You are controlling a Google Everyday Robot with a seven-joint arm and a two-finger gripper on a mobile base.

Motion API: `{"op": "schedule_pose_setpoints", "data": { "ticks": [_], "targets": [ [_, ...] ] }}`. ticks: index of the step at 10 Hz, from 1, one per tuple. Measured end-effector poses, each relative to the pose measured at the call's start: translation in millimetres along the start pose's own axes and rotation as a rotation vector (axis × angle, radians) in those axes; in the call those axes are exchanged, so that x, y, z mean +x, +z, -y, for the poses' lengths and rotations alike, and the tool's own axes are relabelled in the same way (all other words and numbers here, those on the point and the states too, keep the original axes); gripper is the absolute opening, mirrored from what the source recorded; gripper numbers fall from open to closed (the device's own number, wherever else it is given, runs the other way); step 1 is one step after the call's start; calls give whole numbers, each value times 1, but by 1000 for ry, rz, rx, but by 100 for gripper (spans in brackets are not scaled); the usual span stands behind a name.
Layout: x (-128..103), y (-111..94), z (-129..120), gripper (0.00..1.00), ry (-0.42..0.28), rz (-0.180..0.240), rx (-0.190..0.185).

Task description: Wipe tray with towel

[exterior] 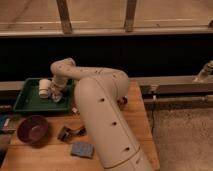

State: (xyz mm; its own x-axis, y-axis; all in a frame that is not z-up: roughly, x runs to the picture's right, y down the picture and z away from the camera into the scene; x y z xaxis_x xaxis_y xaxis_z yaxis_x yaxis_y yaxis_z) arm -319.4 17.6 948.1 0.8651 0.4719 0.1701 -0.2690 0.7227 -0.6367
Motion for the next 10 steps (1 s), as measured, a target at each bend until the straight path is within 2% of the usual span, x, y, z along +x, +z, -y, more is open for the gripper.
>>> {"op": "schedule_pose_setpoints", "data": {
  "ticks": [1, 3, 6, 8, 10],
  "targets": [
    [-1, 1, 1, 0, -7, -3, -3],
    [-5, -4, -13, 0, -35, -15, -17],
    [-5, -21, -63, 0, -73, -88, -30],
    [4, -26, -69, 0, -50, -103, -21],
    [6, -26, -59, 0, -39, -122, -16]
  ]
}}
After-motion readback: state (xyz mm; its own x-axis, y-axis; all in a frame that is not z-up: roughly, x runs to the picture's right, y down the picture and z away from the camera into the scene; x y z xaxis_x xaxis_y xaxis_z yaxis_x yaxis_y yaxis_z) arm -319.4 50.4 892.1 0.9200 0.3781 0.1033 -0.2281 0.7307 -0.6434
